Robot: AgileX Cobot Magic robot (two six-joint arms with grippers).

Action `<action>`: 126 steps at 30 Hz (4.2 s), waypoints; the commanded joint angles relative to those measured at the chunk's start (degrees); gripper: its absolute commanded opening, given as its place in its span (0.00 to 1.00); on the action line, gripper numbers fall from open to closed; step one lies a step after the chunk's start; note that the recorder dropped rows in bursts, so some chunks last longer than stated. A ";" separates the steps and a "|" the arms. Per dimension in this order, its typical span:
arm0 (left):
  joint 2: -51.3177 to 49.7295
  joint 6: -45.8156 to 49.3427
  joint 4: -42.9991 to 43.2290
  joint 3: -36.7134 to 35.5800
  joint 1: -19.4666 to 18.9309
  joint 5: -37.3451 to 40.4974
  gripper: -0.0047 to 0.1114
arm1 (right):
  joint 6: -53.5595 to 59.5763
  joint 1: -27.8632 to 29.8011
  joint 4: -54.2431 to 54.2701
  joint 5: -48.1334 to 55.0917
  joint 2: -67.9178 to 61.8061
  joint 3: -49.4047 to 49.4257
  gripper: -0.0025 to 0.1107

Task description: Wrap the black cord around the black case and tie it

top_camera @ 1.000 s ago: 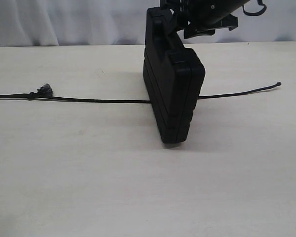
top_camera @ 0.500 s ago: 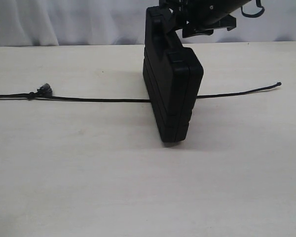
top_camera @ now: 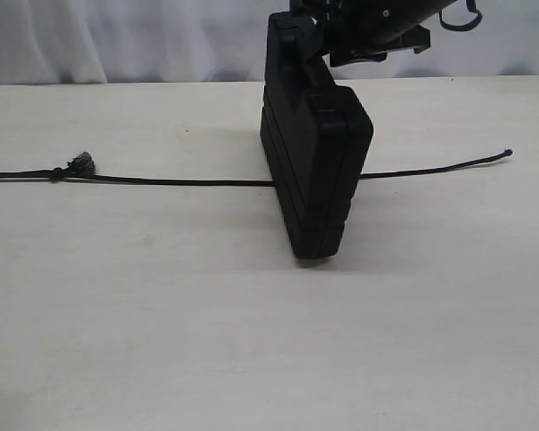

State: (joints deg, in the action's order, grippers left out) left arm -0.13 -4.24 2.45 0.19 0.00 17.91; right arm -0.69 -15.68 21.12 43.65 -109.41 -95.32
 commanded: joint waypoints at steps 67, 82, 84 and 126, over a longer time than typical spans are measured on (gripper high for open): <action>0.13 -4.51 -19.90 -0.19 0.10 -32.99 0.04 | 1.04 0.52 -4.09 1.65 -0.99 0.77 0.06; -27.06 -8.65 -12.00 24.64 0.10 -15.54 0.04 | 1.04 0.52 -4.09 1.65 -0.99 0.77 0.06; -36.11 -5.32 -12.01 29.52 0.10 -11.71 0.04 | 1.04 0.52 -4.09 1.65 -0.99 0.77 0.06; -127.53 41.05 11.75 88.58 1.52 22.29 0.49 | 1.04 0.52 -4.09 1.43 -0.99 0.77 0.06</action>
State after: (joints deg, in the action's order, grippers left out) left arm -127.26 34.91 16.33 88.32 1.35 42.92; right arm -0.59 -15.58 20.12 43.41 -109.08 -95.43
